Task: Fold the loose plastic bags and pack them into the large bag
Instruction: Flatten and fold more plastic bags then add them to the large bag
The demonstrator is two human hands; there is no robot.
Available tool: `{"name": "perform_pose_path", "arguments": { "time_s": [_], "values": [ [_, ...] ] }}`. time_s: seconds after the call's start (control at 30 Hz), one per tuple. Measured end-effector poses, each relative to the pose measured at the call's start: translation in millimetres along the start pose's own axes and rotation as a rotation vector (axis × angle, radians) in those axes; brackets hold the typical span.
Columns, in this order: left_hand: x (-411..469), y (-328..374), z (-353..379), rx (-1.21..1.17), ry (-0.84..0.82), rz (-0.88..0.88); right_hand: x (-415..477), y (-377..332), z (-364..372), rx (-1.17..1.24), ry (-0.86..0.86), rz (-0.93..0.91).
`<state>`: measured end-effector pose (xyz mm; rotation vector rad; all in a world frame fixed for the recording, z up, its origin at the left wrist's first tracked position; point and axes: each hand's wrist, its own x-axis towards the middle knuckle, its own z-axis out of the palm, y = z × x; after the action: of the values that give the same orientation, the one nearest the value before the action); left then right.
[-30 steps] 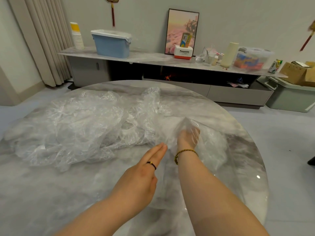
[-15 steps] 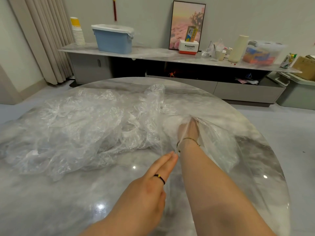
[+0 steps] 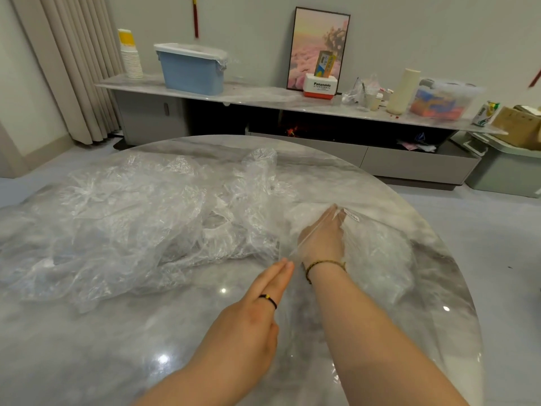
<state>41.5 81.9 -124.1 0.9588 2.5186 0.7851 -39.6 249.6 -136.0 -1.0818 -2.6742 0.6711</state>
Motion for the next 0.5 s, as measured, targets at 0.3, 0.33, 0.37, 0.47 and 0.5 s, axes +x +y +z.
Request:
{"name": "perform_pose_path", "arguments": {
  "time_s": [0.3,0.33,0.37,0.47,0.5],
  "values": [
    [13.9,3.8,13.9,0.032,0.08,0.046,-34.1,27.2,-12.8,-0.384,-0.081,-0.307],
    [18.7,6.5,16.3,0.025,0.087,0.057,-37.3,30.4,-14.5,-0.359,-0.095,-0.333],
    [23.4,9.6,19.1,0.016,0.086,0.064,-40.7,35.6,-15.5,-0.33,-0.095,-0.362],
    [36.1,20.8,25.7,0.029,0.052,0.083,-47.8,50.3,-26.5,-0.242,-0.086,-0.435],
    [38.8,23.2,27.1,0.045,0.042,0.091,-49.6,57.1,-30.2,-0.217,-0.089,-0.442]
  ]
}}
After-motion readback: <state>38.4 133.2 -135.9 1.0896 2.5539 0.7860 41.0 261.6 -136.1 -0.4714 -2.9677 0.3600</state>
